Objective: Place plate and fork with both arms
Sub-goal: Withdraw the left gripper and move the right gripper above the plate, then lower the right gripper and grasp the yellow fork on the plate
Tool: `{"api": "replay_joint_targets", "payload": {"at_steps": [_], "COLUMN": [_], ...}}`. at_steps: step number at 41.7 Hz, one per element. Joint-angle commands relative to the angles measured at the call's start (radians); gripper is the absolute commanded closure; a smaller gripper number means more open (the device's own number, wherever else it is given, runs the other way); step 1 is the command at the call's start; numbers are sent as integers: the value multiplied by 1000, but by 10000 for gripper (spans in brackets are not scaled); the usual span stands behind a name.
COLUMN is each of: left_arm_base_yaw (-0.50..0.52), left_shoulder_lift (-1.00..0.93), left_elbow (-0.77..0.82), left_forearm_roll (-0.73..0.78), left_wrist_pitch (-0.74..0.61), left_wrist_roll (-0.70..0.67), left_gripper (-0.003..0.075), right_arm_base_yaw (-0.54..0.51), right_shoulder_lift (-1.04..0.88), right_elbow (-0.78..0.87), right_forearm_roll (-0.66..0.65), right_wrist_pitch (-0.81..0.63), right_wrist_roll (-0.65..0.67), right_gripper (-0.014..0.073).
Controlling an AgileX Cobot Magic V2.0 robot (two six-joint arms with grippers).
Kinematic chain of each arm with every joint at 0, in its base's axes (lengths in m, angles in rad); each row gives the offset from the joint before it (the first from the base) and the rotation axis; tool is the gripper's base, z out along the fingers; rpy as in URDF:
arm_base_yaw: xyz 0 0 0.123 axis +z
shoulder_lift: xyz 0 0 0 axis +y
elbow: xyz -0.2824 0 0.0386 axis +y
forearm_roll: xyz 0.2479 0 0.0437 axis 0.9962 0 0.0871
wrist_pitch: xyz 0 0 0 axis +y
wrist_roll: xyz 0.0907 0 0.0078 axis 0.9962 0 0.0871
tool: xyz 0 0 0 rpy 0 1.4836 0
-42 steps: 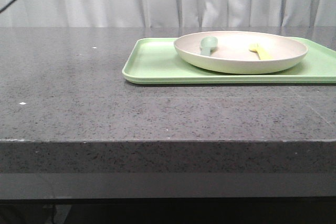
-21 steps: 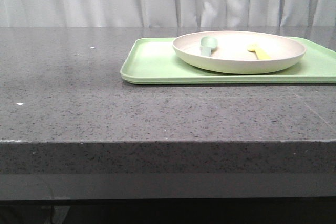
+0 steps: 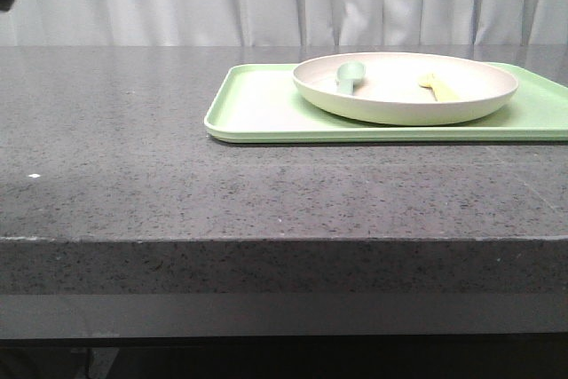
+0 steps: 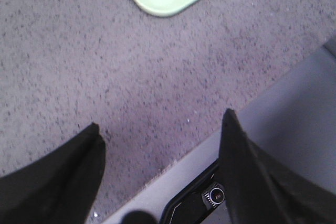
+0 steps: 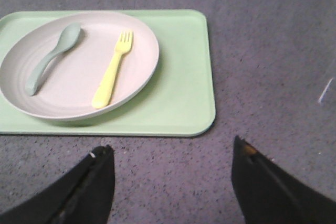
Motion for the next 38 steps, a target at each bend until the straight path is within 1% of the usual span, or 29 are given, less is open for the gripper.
{"api": "replay_joint_targets", "payload": {"at_steps": [1,4,8,16,20,23,27,31,38], "left_arm_base_yaw": [5,5,5,5,5,5,5,5,5], "left_shoulder_lift": [-79,-109,-125,-125,-125,-125,-125,-125,-125], "left_elbow": [25,43,48,48,48,48,48,48,48], "left_forearm_roll": [-36,-36,-36,-36,-36,-36,-36,-36,-36], "left_wrist_pitch": [-74,-82,-82,-84,-88,-88,-88,-88,-88], "left_wrist_roll": [7,7,7,7,7,7,7,7,7], "left_gripper": [260,260,260,260,260,260,260,267,295], "right_arm_base_yaw": [-1,13,54,202,254,268,268,267,267], "right_shoulder_lift": [84,150,227,403,492,563,663,752,894], "right_elbow": [-96,-155,-227,-377,-457,-528,-639,-748,-896], "right_forearm_roll": [55,105,154,149,136,128,97,38,-77], "right_wrist_pitch": [28,93,140,215,241,266,340,406,497], "right_wrist_roll": [-64,-106,-156,-176,-173,-140,-59,18,110], "right_gripper": [88,88,88,99,110,110,110,110,110]}}
